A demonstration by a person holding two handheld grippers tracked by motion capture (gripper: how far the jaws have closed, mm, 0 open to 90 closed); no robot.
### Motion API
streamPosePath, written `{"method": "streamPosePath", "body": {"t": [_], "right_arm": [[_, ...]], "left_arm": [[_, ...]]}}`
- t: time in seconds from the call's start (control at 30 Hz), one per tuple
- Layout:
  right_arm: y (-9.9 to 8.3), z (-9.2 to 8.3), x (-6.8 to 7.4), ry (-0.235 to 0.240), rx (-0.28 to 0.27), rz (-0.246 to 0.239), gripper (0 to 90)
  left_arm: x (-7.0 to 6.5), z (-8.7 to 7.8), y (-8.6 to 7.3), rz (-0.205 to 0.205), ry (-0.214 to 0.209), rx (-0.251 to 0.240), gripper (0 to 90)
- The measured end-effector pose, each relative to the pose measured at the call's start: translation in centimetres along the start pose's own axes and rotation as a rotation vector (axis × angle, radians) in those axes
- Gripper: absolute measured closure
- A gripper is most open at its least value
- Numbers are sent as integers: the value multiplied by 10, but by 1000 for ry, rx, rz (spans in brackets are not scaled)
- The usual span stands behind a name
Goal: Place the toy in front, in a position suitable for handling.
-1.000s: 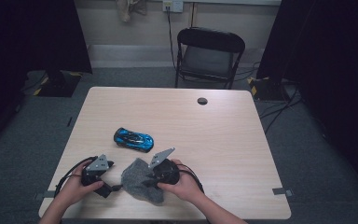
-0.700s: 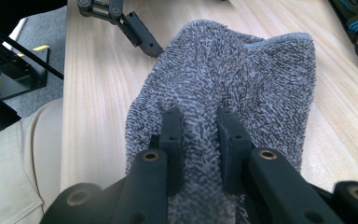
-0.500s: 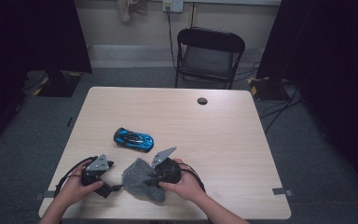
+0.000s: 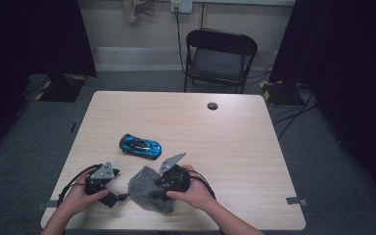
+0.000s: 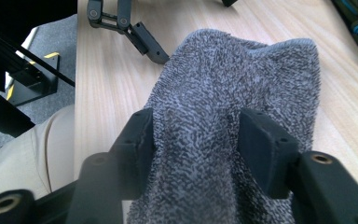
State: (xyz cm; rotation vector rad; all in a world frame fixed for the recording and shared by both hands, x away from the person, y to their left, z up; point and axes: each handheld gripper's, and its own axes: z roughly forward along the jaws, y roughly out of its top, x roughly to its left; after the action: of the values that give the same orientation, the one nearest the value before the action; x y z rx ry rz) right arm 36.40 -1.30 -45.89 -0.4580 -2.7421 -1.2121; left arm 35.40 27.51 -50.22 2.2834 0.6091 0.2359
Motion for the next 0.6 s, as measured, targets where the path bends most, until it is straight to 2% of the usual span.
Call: {"method": "streamPosePath", "body": {"t": [0.07,0.27,0.6], "right_arm": [[3,-4,0,-5,-4,-5,421],[2,-8,-4,-19,-6,0,400],[-1,-7,-7,-42,-1,1,356]], "left_arm": [[0,0,0,0,0,0,0],[0,0,0,0,0,0,0],[0,0,0,0,0,0,0]]}}
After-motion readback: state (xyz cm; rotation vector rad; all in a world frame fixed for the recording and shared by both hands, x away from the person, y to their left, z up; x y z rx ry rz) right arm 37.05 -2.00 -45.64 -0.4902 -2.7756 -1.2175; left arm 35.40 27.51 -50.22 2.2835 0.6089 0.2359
